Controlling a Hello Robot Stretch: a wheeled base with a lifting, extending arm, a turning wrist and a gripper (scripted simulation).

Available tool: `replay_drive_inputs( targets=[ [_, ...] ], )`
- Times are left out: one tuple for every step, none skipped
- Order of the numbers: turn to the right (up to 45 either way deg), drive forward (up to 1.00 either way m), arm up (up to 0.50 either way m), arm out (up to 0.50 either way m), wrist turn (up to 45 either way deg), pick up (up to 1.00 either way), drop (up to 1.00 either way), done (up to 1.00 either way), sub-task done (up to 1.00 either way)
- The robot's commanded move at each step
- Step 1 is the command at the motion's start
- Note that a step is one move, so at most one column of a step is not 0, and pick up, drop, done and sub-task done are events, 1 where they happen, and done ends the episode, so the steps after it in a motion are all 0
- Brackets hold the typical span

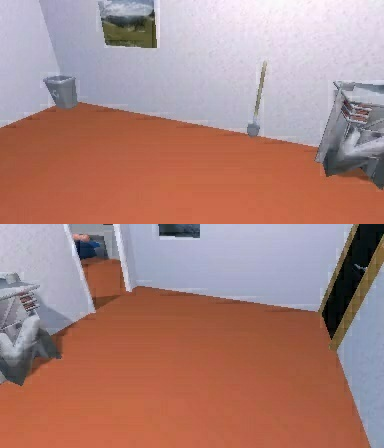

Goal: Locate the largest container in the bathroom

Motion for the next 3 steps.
replay_drive_inputs(
  targets=[
    [0.0,0.55,0.00,0.00,0.0,0.00,0.00,0.00,0.00],
    [-36.0,0.00,0.00,0.00,0.0,0.00,0.00,0.00,0.00],
    [0.0,1.00,0.00,0.00,0.0,0.00,0.00,0.00,0.00]
  ],
)
